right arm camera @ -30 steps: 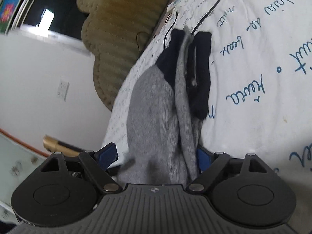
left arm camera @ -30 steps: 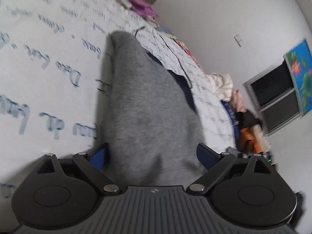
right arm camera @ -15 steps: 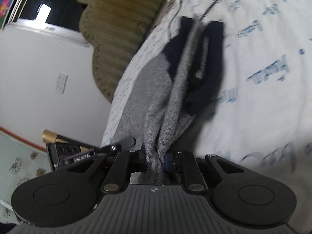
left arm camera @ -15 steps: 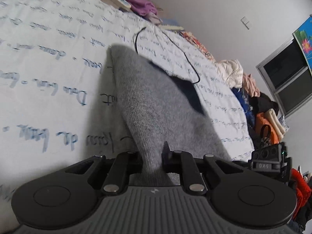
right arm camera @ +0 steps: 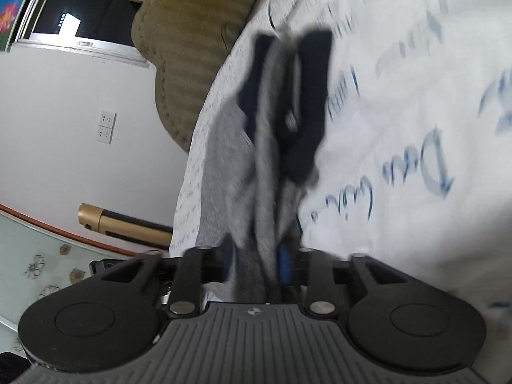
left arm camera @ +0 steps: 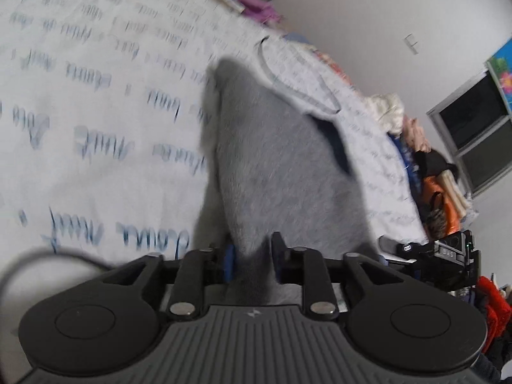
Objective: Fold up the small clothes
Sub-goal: 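Lift the grey sweater end with both grippers and fold it over the bundle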
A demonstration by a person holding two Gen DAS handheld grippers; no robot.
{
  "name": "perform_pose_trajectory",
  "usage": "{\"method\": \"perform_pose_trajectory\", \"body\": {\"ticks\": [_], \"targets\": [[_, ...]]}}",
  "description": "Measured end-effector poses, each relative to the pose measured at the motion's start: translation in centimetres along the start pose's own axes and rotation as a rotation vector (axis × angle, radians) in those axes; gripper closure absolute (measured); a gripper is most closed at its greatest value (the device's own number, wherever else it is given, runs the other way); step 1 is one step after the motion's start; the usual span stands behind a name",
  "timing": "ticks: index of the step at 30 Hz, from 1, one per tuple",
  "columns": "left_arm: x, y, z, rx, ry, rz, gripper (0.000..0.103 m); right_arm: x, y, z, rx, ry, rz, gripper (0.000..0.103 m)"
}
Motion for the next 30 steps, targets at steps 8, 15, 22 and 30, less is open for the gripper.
{"method": "perform_pose_trajectory", "body": {"ticks": [8, 15, 22, 30], "targets": [[0.0, -9.1, -1.0, 0.225, 0.031, -0.017, 0.01, 1.1, -9.6, -1.9, 0.172, 0.037, -0.001, 0.025], [-1.0, -12.5, 8.8, 0.058, 0.0, 0.017, 0.01, 2.9, -12.8, 3.2, 0.105, 0.105, -0.002, 0.025], [0.5, -12.5, 9.6, 0.063, -0.078, 0.097, 0.077, 1.2, -12.6, 8.1, -0.006, 0.184, -0.151, 0.073], [0.4, -13.6, 2.6, 0.203, -0.208, 0.143, 0.078, -3.7, -14.8, 11.7, 0.01, 0.039, -0.247, 0.073]]}}
Point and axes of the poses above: each gripper's, at about its wrist camera, not at the fingertips, and z roughly the way its jaws point, x to its right, y to its underside, the point moved 7 cm from there along z, roughly the way its jaws point, and after that the axes turned 10 degrees about -x, right-handed, at the moved point
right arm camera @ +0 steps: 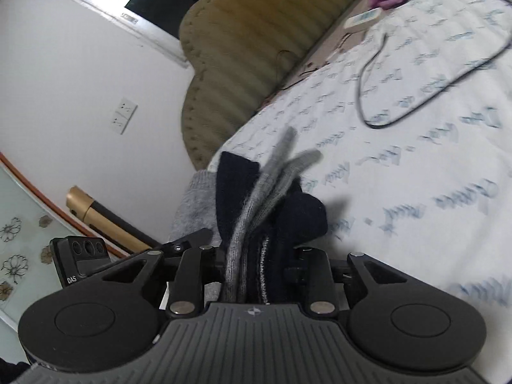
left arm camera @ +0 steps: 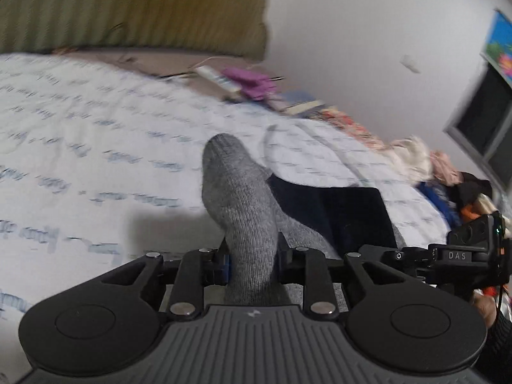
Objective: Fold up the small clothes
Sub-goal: 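Lift the grey sweater end with both grippers and fold it over the bundle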
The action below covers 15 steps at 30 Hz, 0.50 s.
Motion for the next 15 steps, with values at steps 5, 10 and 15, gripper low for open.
{"method": "perform_pose_trajectory", "body": {"ticks": [5, 10, 15], "targets": [[-2.9, 1.5, 4.0, -0.071, -0.028, -0.069, 0.069, 4.9, -0.4, 2.5, -0.06, 0.059, 0.149, 0.065], [-3.6, 4.1, -1.2, -0.028, 0.064, -0.183, 0.054, 2.3, 2.4, -3.2, -0.011, 0.036, 0.117, 0.012], [-3.6, 11.3, -3.9, -0.087, 0.151, -0.287, 0.053, 2.4, 8.4, -6.9, -0.065, 0.038, 0.146, 0.018]]}}
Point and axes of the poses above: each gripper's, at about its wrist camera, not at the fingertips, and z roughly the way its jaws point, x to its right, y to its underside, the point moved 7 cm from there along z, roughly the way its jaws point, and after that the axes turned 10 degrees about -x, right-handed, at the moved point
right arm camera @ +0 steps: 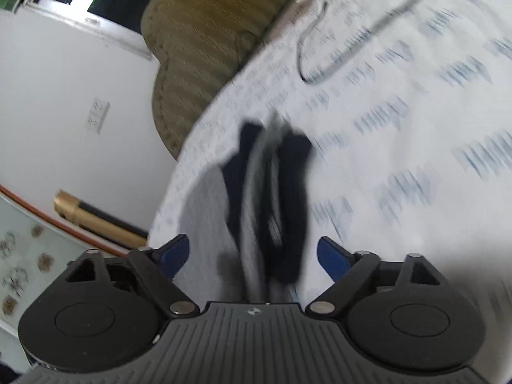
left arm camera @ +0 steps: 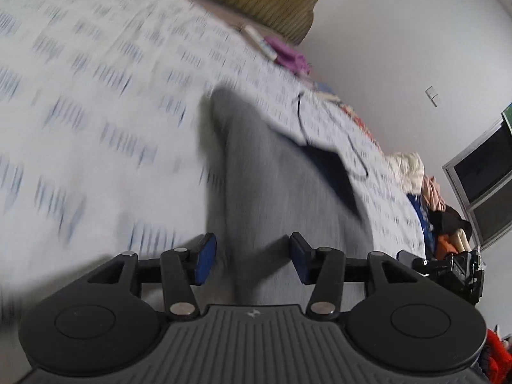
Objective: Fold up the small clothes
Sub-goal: 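Lift the grey sweater end with both grippers and fold it over the bundle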
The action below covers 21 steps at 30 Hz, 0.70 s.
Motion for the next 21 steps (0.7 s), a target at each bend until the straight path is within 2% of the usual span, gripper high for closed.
{"method": "perform_pose_trajectory", "body": {"ticks": [1, 2, 3, 5, 7, 8, 9, 10, 11, 13, 15, 18, 21], "targets": [[0.0, 1.2, 0.2, -0.012, 0.021, -0.005, 0.053, 0.0, 1.1, -0.2, -0.005, -0.003, 0.004, 0.017], [0.4, 2.1, 0.1, 0.004, 0.042, 0.006, 0.046, -0.1, 1.9, -0.4, -0.005, -0.007, 0.002, 0.018], [1.0, 2.7, 0.2, 0.017, 0.053, 0.031, 0.03, -0.5, 2.5, -0.4, -0.004, -0.015, 0.002, 0.017], [2.7, 3.2, 0.8, 0.01, 0.064, 0.085, 0.015, -1.4, 3.1, 0.5, -0.025, -0.032, 0.007, 0.016], [3.7, 3.3, 1.5, -0.009, 0.05, 0.108, 0.016, -2.2, 3.5, 1.4, -0.047, -0.019, -0.008, 0.017], [3.9, 3.3, 1.9, -0.018, 0.033, 0.124, 0.042, -2.5, 3.6, 1.7, -0.057, -0.019, -0.011, 0.018], [3.8, 3.3, 2.2, -0.045, -0.007, 0.129, 0.086, -2.7, 3.7, 2.0, -0.061, -0.023, -0.003, 0.033], [3.1, 3.2, 2.6, -0.088, -0.032, 0.111, 0.086, -2.6, 3.9, 2.5, -0.083, -0.028, 0.015, 0.068], [2.7, 3.0, 2.6, -0.106, -0.011, 0.086, 0.087, -2.3, 4.2, 3.0, -0.102, -0.017, 0.037, 0.086], [3.0, 2.7, 2.0, -0.125, -0.025, 0.125, 0.088, -2.4, 5.0, 3.4, -0.104, -0.003, 0.024, 0.085], [3.5, 2.4, 0.7, -0.109, -0.04, 0.159, 0.089, -3.4, 5.7, 3.5, -0.1, 0.019, 0.006, 0.085], [3.5, 1.8, -1.2, -0.088, -0.055, 0.187, 0.089, -5.4, 6.6, 3.1, -0.087, -0.03, -0.012, 0.085], [1.1, 2.9, 0.0, -0.143, -0.059, 0.123, 0.085, -4.4, 7.4, 3.9, -0.098, 0.02, -0.004, 0.085]]}}
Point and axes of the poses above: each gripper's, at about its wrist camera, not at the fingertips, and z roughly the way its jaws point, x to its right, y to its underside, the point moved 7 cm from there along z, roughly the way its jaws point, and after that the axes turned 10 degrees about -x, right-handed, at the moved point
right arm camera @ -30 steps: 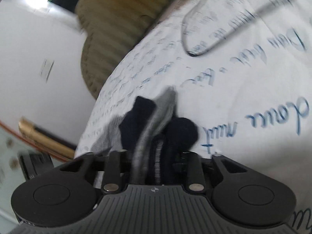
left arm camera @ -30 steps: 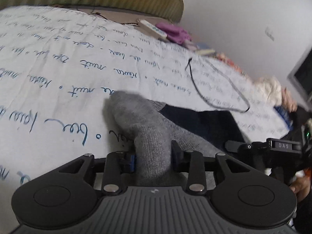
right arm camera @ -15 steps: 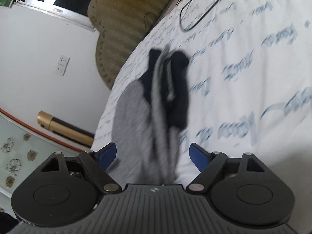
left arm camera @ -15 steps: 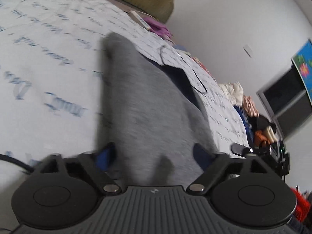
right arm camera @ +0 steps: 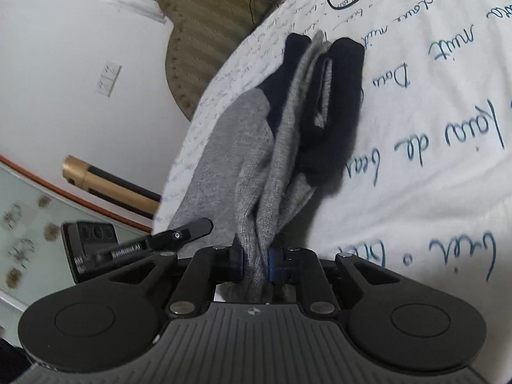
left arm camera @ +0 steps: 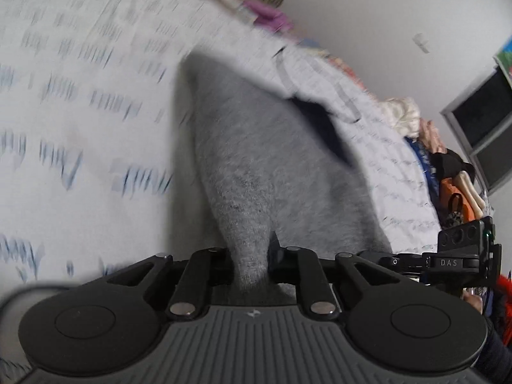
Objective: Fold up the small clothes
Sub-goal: 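Lift the grey sweater end with both grippers and fold it over the bundle, then open both grippers and release the folded sweater onto the bed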
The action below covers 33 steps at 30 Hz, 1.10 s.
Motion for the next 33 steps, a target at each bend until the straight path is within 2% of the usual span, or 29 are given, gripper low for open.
{"method": "perform_pose_trajectory", "body": {"ticks": [2, 4, 5, 6, 7, 8, 9, 11, 12, 13, 14, 16, 18, 19, 20, 21, 22, 24, 27, 29, 31, 33], "targets": [[-0.1, 0.5, 0.1, 0.041, 0.027, -0.016, 0.081, 1.6, 0.2, 0.2, 0.017, -0.023, 0.062, 0.087], [0.2, 0.5, -0.8, 0.034, 0.03, -0.039, 0.069, 1.7, 0.2, -0.7, 0.047, -0.057, 0.108, 0.073], [0.5, 0.6, -1.7, 0.04, 0.021, -0.04, 0.061, 1.1, 0.2, -1.5, 0.056, -0.052, 0.102, 0.074], [0.7, 0.7, -3.1, 0.072, -0.005, -0.023, 0.058, 0.5, 0.0, -2.6, 0.081, -0.039, 0.087, 0.067], [1.2, 0.8, -4.9, 0.122, -0.035, 0.019, 0.056, -0.2, 0.0, -3.9, 0.122, -0.038, 0.068, 0.062], [1.9, 0.7, -6.7, 0.18, -0.062, 0.07, 0.046, -1.1, -0.4, -5.2, 0.17, -0.033, 0.043, 0.062], [2.6, 0.6, -8.4, 0.246, -0.099, 0.113, 0.028, -2.0, -0.9, -6.4, 0.219, -0.007, 0.01, 0.061], [4.6, -0.2, -10.4, 0.397, -0.164, 0.179, 0.014, -4.2, -2.3, -7.8, 0.326, 0.066, -0.072, 0.06], [5.9, -0.7, -10.2, 0.442, -0.187, 0.229, 0.014, -5.3, -3.1, -7.7, 0.354, 0.07, -0.111, 0.055], [7.1, -1.3, -9.4, 0.472, -0.216, 0.3, 0.014, -6.1, -4.1, -7.1, 0.368, 0.073, -0.14, 0.044], [8.0, -1.8, -8.0, 0.484, -0.254, 0.366, 0.014, -7.0, -5.1, -5.8, 0.371, 0.082, -0.159, 0.039], [8.7, -2.5, -3.6, 0.443, -0.356, 0.436, 0.015, -8.0, -7.1, -2.2, 0.329, 0.077, -0.18, 0.035], [7.9, -2.3, 1.2, 0.322, -0.425, 0.445, 0.016, -7.8, -8.3, 1.3, 0.272, 0.115, -0.172, 0.035], [7.1, -1.8, 3.1, 0.269, -0.458, 0.439, 0.015, -7.2, -8.6, 2.8, 0.245, 0.169, -0.184, 0.036], [6.3, -1.3, 4.2, 0.251, -0.497, 0.445, 0.013, -6.1, -8.6, 4.1, 0.212, 0.247, -0.189, 0.036], [6.1, -0.8, 4.2, 0.285, -0.504, 0.467, 0.013, -4.8, -8.3, 5.2, 0.177, 0.296, -0.191, 0.043], [5.8, -0.7, 4.0, 0.287, -0.494, 0.455, 0.013, -3.9, -8.0, 5.3, 0.206, 0.286, -0.222, 0.053], [5.3, -1.0, 3.6, 0.274, -0.469, 0.406, 0.009, -3.1, -7.4, 4.7, 0.243, 0.238, -0.223, 0.059], [5.0, -1.1, 3.6, 0.268, -0.467, 0.394, 0.007, -2.9, -7.3, 4.2, 0.22, 0.254, -0.227, 0.066], [5.0, -1.1, 3.7, 0.269, -0.471, 0.395, 0.007, -3.4, -7.4, 3.4, 0.214, 0.276, -0.196, 0.066], [5.1, -1.1, 3.9, 0.271, -0.469, 0.39, 0.007, -5.0, -7.1, 2.4, 0.248, 0.288, -0.173, 0.06], [5.1, -1.3, 4.0, 0.271, -0.468, 0.386, 0.006, -7.2, -6.1, 1.9, 0.279, 0.281, -0.235, 0.051]]}}
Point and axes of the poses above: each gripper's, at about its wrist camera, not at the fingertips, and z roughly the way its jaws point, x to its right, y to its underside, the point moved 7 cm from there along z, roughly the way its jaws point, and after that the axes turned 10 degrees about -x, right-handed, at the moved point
